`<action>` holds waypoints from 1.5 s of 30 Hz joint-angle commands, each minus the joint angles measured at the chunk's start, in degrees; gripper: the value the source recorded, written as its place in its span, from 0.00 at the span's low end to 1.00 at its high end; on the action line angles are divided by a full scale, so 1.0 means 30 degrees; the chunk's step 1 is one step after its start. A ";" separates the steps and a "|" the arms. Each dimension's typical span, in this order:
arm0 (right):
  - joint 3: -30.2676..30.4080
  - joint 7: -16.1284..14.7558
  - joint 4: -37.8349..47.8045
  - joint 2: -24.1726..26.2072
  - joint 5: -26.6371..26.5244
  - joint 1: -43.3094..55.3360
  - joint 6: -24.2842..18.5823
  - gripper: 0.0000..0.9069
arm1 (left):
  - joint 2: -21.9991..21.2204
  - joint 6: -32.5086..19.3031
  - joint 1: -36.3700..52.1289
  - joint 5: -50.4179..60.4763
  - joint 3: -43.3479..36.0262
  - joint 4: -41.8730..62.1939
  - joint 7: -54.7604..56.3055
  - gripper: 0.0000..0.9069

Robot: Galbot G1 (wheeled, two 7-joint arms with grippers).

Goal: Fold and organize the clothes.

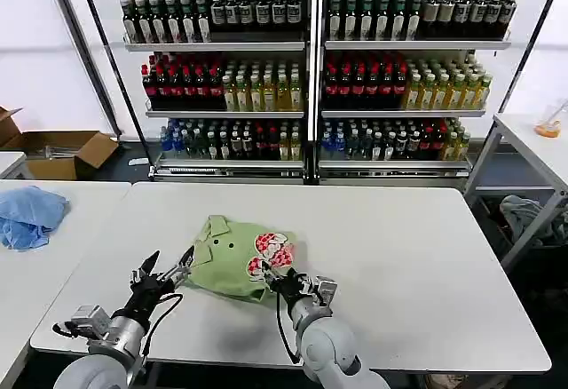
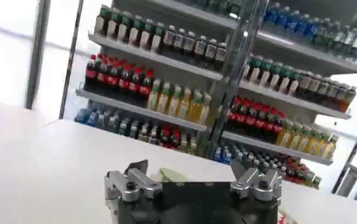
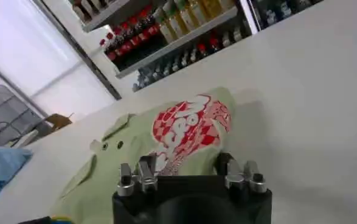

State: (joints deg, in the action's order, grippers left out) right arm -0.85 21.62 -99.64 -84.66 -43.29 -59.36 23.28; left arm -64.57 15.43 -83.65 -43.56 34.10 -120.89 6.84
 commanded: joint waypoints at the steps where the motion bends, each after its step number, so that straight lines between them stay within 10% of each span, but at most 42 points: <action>1: 0.0406 -0.0486 0.0881 0.0461 0.1477 0.0572 -0.0420 0.00 | 0.0092 -0.0060 -0.0452 -0.0083 0.0467 -0.0080 -0.0004 1.00; 29: -0.1820 -0.6246 0.3515 0.6218 0.8459 0.3897 0.0343 0.00 | -0.0070 0.0042 0.0939 0.0363 -0.0996 0.1101 -0.0145 1.00; 30: -0.1831 -0.6291 0.3431 0.6330 0.9018 0.3812 0.0194 0.64 | -0.0065 0.0038 0.0995 0.0465 -0.1060 0.1122 -0.0150 1.00; 31: -0.1967 -0.6368 0.3286 0.6417 0.9065 0.3671 -0.0185 1.00 | -0.0044 0.0028 0.1053 0.0707 -0.1151 0.1167 -0.0173 1.00; 45: -0.4766 -0.3457 -0.1022 0.6802 1.2145 -0.2995 -0.8110 1.00 | 0.0200 -0.0642 0.1780 0.2043 -0.2066 0.1266 -0.0469 1.00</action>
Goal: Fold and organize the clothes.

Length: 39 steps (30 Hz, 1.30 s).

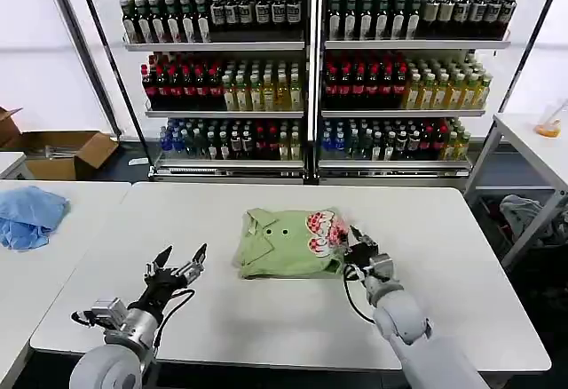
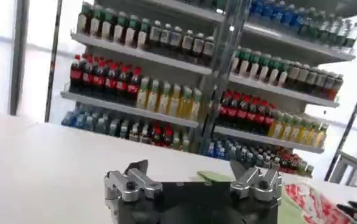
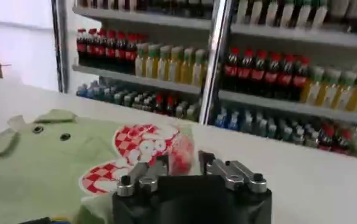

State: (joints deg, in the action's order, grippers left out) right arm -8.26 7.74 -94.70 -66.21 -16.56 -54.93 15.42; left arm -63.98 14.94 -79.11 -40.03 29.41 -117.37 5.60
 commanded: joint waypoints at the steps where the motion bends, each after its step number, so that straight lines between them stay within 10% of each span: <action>1: -0.2553 0.1246 -0.2930 0.0575 0.3141 -0.4779 -0.5549 1.00 | -0.0015 -0.0532 0.0273 0.1044 -0.0552 0.0098 -0.0075 1.00; 14: -0.6347 0.0570 -0.8869 -0.0302 0.0742 -1.0533 -0.5045 1.00 | -0.0301 -0.1060 0.0312 0.2483 -0.1608 -0.0213 -0.0198 1.00; 39: -0.6077 0.0999 -1.1074 -0.0781 0.2039 -1.2321 -0.4594 1.00 | -0.0951 -0.1660 -0.2324 0.5222 -0.0510 -0.2060 -0.0476 1.00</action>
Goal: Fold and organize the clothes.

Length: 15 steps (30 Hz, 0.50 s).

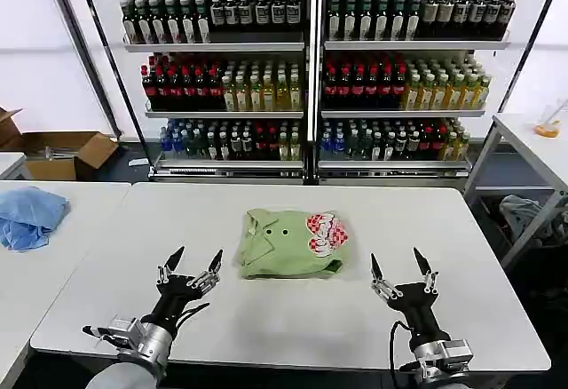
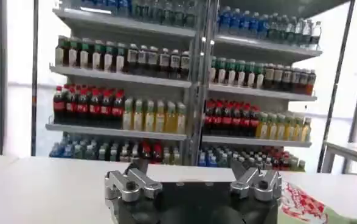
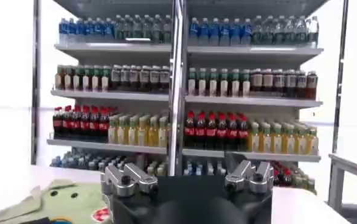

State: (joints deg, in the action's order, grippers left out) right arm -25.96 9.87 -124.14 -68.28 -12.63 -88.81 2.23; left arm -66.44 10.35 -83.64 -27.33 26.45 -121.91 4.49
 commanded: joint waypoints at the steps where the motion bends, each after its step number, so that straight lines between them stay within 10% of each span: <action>1: -0.0175 0.0402 -0.1236 -0.0063 0.0947 -0.1013 -0.0240 1.00 | -0.0163 -0.0167 -0.0816 0.1119 0.0506 -0.0565 -0.0113 1.00; 15: -0.0536 0.1334 -0.1566 -0.0053 0.1449 -0.1089 -0.0292 1.00 | -0.0223 -0.0358 -0.0777 0.1700 0.0656 -0.0738 -0.0035 1.00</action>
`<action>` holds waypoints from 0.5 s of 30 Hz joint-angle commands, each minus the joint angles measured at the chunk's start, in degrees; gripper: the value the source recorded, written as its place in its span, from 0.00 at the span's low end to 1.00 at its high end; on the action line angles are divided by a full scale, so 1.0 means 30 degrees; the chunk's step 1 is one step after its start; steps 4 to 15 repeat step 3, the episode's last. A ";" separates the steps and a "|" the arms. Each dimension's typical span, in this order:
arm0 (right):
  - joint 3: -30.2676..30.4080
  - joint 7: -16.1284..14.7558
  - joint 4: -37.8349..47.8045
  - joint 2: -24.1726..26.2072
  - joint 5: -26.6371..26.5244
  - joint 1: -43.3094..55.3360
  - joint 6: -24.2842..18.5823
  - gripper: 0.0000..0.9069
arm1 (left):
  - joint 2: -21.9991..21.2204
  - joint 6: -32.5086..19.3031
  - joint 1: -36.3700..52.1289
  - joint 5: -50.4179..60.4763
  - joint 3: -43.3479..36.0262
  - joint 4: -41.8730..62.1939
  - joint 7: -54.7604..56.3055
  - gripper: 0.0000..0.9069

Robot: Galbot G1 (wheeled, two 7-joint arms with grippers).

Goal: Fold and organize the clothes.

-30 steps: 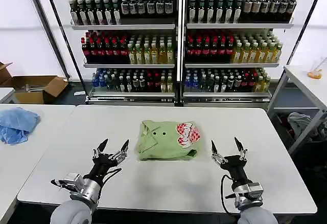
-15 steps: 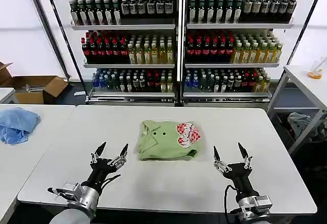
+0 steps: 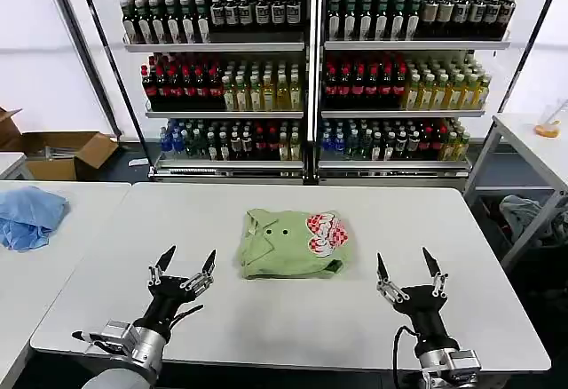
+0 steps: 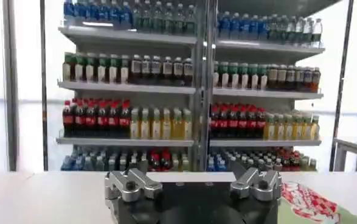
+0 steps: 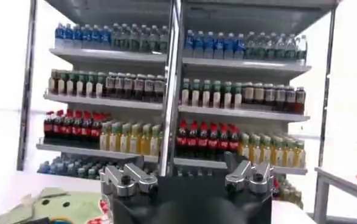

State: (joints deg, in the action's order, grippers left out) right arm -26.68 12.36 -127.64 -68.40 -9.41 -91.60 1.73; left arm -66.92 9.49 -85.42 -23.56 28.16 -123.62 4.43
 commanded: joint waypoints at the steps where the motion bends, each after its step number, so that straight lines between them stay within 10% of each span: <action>1: -0.0351 0.0519 -0.0383 -0.0037 0.0347 -0.0073 0.0022 1.00 | -0.0067 -0.0062 -0.0175 0.0448 0.0076 -0.0170 -0.0006 1.00; 15: -0.0364 0.0284 -0.0386 -0.0046 -0.0498 0.0109 0.0632 1.00 | -0.0092 -0.0047 -0.0179 0.0447 0.0066 -0.0196 -0.0030 1.00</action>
